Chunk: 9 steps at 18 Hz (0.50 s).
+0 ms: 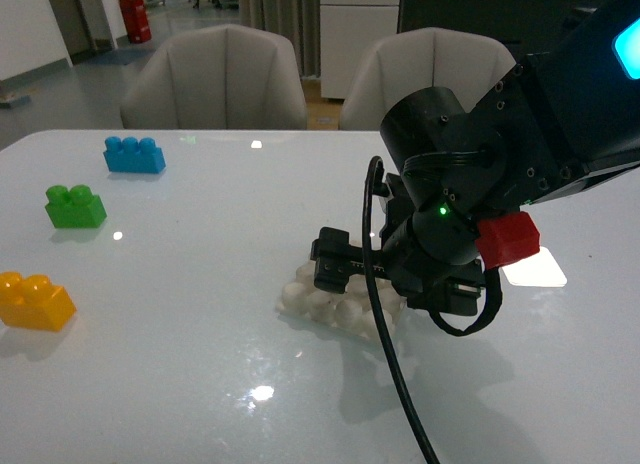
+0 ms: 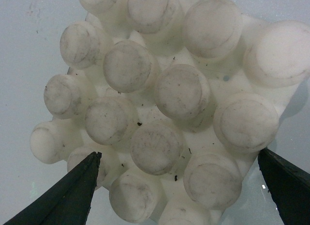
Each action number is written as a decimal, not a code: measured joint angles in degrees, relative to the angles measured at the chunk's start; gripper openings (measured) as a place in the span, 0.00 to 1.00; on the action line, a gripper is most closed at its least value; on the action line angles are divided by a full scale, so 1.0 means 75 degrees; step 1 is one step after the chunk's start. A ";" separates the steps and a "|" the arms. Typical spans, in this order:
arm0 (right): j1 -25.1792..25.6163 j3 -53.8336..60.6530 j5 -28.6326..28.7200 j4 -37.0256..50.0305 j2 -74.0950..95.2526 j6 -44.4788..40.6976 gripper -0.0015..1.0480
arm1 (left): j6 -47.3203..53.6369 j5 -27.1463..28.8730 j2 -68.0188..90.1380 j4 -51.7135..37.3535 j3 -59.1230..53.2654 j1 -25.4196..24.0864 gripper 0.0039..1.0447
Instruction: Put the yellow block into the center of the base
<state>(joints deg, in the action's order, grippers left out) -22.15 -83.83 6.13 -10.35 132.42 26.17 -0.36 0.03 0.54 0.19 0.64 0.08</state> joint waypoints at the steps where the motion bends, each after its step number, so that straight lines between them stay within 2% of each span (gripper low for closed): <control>1: 0.0003 0.0003 0.0020 0.0012 -0.0003 0.0023 0.94 | 0.0000 0.0000 0.0000 0.0000 0.0000 0.0000 0.94; 9: 0.0839 0.1011 0.0568 0.0519 -0.1294 0.0353 0.94 | 0.0009 0.0000 0.0000 0.0000 0.0000 0.0000 0.94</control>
<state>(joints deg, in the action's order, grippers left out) -15.86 -76.25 10.39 -6.46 122.72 28.82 -0.30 0.03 0.54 0.19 0.64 0.08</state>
